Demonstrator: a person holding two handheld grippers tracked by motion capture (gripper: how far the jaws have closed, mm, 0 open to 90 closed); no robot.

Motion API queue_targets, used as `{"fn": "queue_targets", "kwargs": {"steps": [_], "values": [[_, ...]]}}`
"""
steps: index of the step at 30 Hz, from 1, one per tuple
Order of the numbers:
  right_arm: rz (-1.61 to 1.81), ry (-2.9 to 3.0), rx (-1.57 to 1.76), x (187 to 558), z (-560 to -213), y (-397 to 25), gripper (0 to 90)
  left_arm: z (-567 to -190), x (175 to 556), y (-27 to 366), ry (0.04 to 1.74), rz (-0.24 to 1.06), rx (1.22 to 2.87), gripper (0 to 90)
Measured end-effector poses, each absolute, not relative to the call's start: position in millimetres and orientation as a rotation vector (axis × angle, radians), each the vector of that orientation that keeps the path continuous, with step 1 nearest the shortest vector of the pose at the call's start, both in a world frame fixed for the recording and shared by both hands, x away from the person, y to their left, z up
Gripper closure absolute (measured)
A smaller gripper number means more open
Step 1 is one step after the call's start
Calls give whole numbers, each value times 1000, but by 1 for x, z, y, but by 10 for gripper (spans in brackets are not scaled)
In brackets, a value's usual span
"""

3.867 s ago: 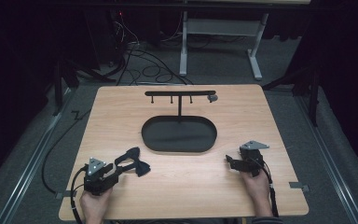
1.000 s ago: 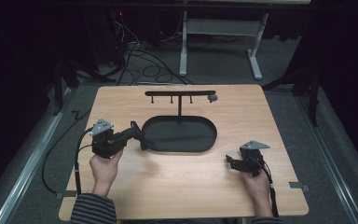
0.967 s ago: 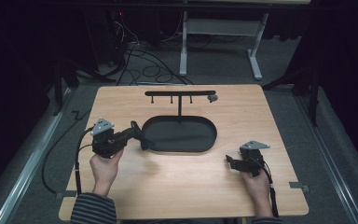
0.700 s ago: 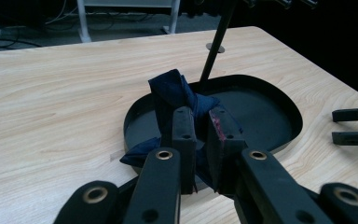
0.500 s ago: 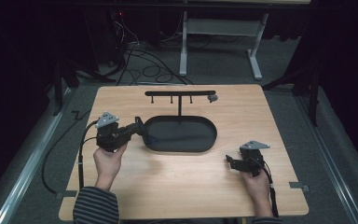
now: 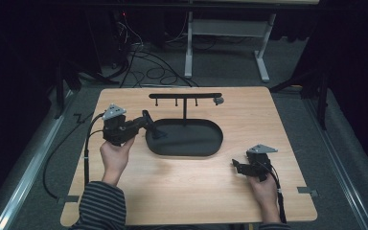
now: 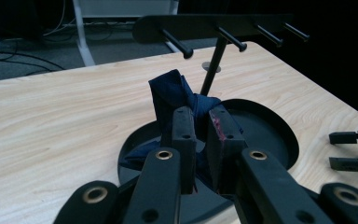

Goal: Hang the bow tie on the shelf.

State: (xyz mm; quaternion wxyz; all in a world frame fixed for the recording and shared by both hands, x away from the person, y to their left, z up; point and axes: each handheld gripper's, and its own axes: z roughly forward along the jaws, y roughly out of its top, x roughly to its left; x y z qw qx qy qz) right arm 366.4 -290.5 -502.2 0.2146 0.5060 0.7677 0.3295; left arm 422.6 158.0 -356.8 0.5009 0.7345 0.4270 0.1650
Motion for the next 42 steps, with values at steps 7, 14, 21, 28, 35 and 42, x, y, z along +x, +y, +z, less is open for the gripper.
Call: {"fn": "queue_targets", "kwargs": {"steps": [7, 14, 21, 28, 35, 42], "values": [[914, 2130, 1401, 366, -502, -291, 306, -355, 431, 154, 1050, 407, 1774, 824], [917, 2129, 1406, 366, -502, -291, 306, -355, 439, 150, 1071, 405, 1771, 823], [918, 2130, 1404, 366, -502, -291, 305, -354, 447, 146, 1086, 415, 1774, 823], [920, 2130, 1406, 366, -502, -291, 305, -352, 452, 140, 1090, 416, 1769, 822], [920, 2131, 1404, 366, -502, -291, 305, -350, 456, 136, 1088, 420, 1764, 822], [922, 2132, 1404, 366, -502, -291, 305, -346, 459, 130, 1085, 423, 1766, 821]]}}
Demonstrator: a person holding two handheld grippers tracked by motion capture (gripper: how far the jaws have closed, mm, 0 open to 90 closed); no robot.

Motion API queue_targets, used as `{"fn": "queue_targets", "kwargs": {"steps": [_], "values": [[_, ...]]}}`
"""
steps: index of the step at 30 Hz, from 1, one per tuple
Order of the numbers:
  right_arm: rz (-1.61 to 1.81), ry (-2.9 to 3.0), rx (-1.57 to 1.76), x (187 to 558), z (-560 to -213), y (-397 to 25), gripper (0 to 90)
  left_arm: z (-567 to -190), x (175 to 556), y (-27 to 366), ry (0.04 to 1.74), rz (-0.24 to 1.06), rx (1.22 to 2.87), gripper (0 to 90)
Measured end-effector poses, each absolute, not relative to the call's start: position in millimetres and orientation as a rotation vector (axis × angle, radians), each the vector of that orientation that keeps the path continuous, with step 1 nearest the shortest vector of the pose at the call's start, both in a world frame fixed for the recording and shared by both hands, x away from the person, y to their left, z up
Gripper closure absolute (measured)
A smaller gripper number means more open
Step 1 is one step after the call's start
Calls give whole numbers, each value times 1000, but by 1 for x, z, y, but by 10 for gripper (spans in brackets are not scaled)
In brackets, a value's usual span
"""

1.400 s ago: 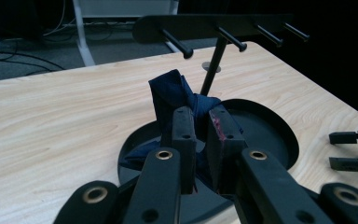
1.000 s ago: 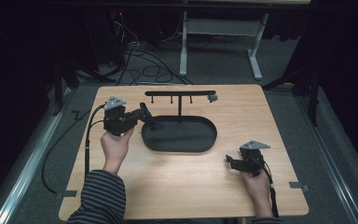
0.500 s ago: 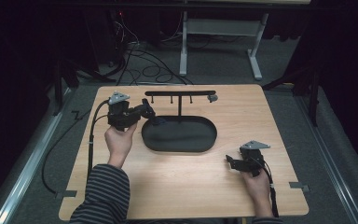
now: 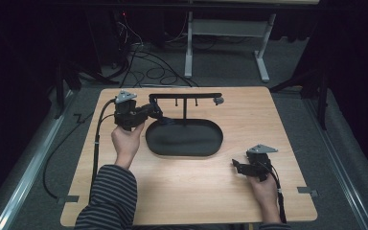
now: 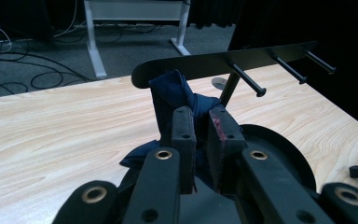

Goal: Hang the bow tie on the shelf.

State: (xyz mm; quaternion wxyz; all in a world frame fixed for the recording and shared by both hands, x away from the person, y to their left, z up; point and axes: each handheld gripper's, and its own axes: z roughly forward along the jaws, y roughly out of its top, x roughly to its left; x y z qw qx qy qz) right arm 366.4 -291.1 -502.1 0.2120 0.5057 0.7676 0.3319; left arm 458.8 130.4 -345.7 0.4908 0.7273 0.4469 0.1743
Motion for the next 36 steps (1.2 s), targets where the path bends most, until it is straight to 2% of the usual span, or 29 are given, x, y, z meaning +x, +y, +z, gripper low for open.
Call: {"fn": "queue_targets", "kwargs": {"steps": [36], "values": [[922, 2133, 1401, 366, -502, -291, 305, -344, 477, 119, 1105, 421, 1741, 777]]}}
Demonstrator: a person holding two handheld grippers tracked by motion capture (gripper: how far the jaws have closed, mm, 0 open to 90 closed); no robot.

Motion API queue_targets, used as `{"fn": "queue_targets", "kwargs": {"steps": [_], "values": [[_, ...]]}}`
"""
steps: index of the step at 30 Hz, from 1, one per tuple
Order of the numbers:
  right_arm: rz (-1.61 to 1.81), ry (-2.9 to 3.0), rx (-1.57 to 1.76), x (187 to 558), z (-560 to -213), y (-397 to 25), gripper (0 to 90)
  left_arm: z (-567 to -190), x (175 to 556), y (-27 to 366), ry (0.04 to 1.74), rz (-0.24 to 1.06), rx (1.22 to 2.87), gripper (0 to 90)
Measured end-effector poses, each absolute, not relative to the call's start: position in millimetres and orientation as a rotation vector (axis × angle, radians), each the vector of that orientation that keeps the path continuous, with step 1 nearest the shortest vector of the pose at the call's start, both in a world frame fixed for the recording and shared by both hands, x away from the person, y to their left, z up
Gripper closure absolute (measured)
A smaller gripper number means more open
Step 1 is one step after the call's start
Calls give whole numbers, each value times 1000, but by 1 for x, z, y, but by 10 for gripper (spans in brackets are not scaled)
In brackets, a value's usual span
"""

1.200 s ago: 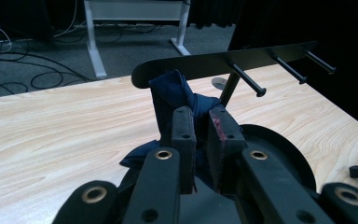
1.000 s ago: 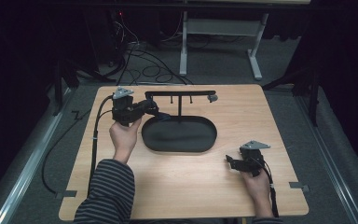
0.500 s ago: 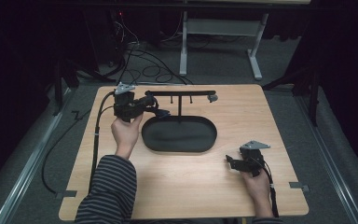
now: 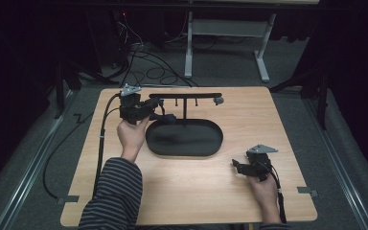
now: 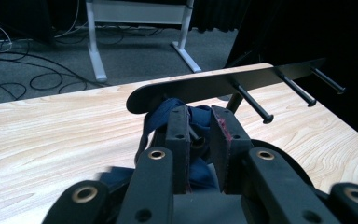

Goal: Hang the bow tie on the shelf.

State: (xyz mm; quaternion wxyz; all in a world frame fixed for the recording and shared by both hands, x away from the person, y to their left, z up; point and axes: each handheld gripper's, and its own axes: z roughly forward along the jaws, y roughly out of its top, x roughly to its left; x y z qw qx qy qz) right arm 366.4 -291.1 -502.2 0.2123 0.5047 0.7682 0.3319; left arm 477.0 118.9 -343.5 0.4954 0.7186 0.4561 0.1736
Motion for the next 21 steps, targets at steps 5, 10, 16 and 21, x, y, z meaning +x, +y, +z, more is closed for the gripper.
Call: {"fn": "queue_targets", "kwargs": {"steps": [5, 10, 16, 21], "values": [[923, 2133, 1404, 366, -502, -291, 305, -343, 476, 120, 1101, 426, 1737, 762], [924, 2133, 1405, 366, -502, -291, 305, -343, 476, 122, 1098, 429, 1739, 727], [922, 2133, 1401, 366, -502, -291, 305, -340, 473, 126, 1094, 429, 1759, 665], [923, 2133, 1406, 366, -502, -291, 305, -339, 470, 130, 1094, 449, 1776, 616]]}}
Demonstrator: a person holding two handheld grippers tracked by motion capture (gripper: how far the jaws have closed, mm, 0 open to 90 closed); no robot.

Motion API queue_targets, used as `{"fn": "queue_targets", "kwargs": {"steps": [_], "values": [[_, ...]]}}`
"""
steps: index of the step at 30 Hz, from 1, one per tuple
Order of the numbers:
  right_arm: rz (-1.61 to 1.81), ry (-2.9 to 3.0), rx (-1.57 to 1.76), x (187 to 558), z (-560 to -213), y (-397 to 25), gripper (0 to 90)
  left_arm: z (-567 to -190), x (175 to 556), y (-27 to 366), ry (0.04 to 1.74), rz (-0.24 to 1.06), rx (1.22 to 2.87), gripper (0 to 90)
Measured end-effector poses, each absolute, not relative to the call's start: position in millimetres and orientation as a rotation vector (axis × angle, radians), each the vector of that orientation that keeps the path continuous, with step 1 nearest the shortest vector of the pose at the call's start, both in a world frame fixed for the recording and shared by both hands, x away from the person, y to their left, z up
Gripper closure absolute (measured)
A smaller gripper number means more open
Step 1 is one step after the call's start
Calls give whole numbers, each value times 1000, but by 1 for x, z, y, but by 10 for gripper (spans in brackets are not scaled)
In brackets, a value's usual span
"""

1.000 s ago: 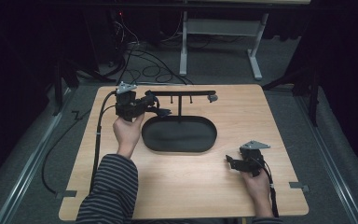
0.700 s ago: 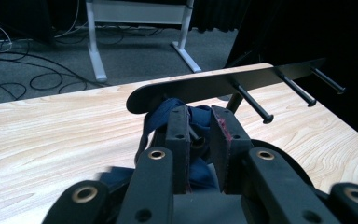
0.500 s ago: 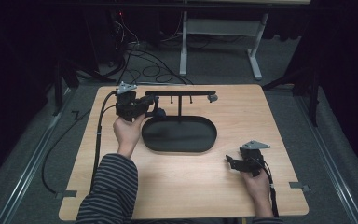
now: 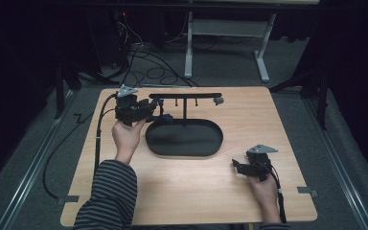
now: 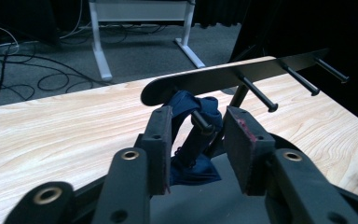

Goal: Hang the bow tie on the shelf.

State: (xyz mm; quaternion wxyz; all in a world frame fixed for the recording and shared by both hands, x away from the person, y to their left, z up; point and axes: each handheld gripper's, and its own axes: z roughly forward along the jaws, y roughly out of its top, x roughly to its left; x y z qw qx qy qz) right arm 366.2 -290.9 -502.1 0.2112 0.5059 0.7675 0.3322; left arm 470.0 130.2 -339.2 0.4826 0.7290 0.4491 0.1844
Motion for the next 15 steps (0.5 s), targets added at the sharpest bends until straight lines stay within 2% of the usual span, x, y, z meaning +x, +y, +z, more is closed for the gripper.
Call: {"fn": "queue_targets", "kwargs": {"steps": [6, 15], "values": [[921, 2133, 1399, 366, -502, -291, 305, -338, 463, 140, 1099, 466, 1763, 550], [921, 2133, 1399, 366, -502, -291, 306, -338, 453, 148, 1096, 492, 1788, 521]]}}
